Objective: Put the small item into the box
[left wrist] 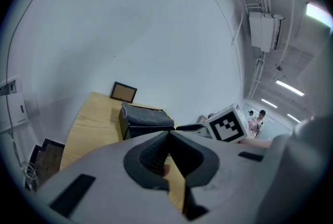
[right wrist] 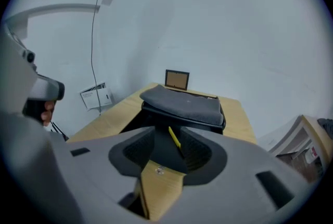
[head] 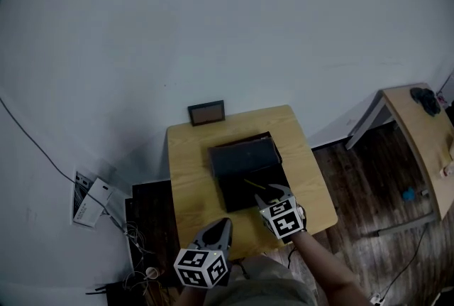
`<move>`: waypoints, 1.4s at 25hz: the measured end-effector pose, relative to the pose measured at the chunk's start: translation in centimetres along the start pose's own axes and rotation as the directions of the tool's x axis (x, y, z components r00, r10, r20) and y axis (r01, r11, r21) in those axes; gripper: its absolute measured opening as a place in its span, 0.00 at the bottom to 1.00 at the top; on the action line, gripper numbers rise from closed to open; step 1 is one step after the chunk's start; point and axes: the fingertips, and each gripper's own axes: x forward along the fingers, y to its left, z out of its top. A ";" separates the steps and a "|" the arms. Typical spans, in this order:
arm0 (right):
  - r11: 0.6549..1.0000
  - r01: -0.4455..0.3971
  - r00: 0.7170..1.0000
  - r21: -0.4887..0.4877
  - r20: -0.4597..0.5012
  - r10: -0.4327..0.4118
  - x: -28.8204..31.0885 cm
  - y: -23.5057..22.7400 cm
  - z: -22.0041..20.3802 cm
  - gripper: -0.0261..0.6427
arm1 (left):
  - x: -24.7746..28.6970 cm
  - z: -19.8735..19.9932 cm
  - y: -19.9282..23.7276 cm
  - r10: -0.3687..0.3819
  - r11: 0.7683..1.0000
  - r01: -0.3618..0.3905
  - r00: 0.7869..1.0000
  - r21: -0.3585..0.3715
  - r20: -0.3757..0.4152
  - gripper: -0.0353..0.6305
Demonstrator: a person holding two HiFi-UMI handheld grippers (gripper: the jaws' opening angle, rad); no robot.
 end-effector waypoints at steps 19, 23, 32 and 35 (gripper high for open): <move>0.969 0.039 0.910 0.243 0.392 -0.135 -17.0 5.8 1.4 0.06 | -6.6 -2.9 -3.2 -0.047 0.998 0.045 0.998 0.046 0.032 0.06; 0.966 0.012 0.895 0.257 0.427 -0.125 -19.6 7.2 1.1 0.06 | -7.3 -3.4 -3.7 -0.056 0.997 0.054 0.998 0.048 0.037 0.06; 0.969 -0.021 0.882 0.245 0.461 -0.098 -21.2 7.8 0.7 0.04 | -7.6 -3.7 -4.4 -0.067 0.996 0.064 0.997 0.055 0.043 0.06; 0.973 -0.027 0.892 0.230 0.445 -0.080 -20.9 7.9 0.3 0.04 | -7.4 -3.6 -4.4 -0.064 0.997 0.062 0.997 0.054 0.041 0.06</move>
